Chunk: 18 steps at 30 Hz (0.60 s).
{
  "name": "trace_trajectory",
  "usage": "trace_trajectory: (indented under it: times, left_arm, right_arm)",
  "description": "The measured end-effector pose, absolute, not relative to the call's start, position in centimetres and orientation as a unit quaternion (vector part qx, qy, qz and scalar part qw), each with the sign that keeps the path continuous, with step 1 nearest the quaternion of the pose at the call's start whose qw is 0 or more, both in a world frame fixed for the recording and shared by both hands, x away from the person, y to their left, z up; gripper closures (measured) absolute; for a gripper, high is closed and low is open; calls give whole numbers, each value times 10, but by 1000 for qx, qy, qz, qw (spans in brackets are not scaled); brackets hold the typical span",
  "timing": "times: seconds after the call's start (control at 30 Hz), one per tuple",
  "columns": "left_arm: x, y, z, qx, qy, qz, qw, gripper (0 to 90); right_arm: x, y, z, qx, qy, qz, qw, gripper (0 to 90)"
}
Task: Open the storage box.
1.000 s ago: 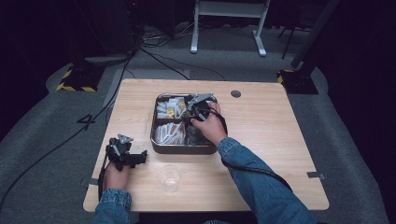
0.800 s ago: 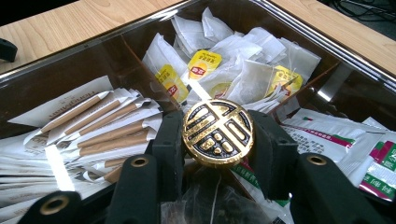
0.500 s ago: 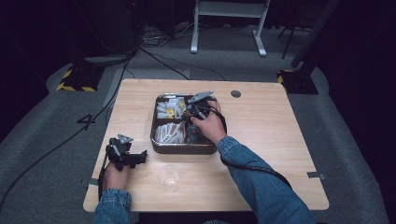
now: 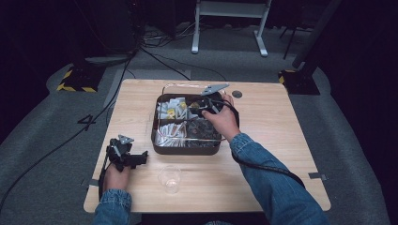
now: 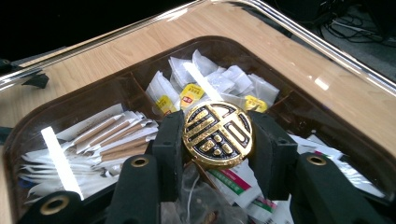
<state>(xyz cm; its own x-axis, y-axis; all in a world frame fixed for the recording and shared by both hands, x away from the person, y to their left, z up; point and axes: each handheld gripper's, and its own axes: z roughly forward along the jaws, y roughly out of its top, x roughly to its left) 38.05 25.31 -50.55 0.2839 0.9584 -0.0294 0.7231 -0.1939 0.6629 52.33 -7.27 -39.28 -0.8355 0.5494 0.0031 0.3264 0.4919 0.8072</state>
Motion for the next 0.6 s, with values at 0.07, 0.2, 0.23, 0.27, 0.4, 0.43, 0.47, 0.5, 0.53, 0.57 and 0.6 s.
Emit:
trace_trajectory:
  times: [0.07, 0.2, 0.23, 0.27, 0.4, 0.43, 0.47, 0.5, 0.53, 0.57, 0.6]
  left_arm:
    - [380, 253, -505, 746, 563, 201, 292, 0]
    - [380, 253, -505, 746, 563, 201, 293, 0]
    - [380, 253, -505, 746, 564, 201, 292, 0]
    - [380, 253, -505, 746, 563, 201, 292, 0]
    - [380, 253, -505, 746, 564, 200, 292, 0]
    - [380, 253, -505, 746, 564, 200, 292, 0]
    - [380, 253, -505, 746, 564, 200, 292, 0]
    - [380, 253, -505, 746, 564, 200, 293, 0]
    - [380, 253, -505, 747, 562, 200, 293, 0]
    - [381, 254, -505, 749, 559, 200, 294, 0]
    - [381, 254, -506, 750, 558, 201, 294, 0]
  right_arm:
    - [523, -75, -391, 254, 854, 435, 130, 585]
    - [519, -86, -383, 251, 852, 439, 134, 585]
    - [518, -89, -381, 250, 852, 440, 135, 585]
    - [516, -94, -377, 249, 851, 441, 137, 585]
    - [511, -104, -371, 247, 849, 445, 142, 585]
    - [509, -111, -367, 245, 849, 446, 143, 585]
    - [507, -115, -365, 244, 848, 447, 144, 585]
    - [507, -115, -365, 244, 848, 447, 144, 585]
    - [506, -118, -363, 244, 848, 448, 145, 585]
    - [504, -126, -360, 242, 847, 449, 147, 585]
    - [504, -126, -360, 242, 847, 449, 147, 585]
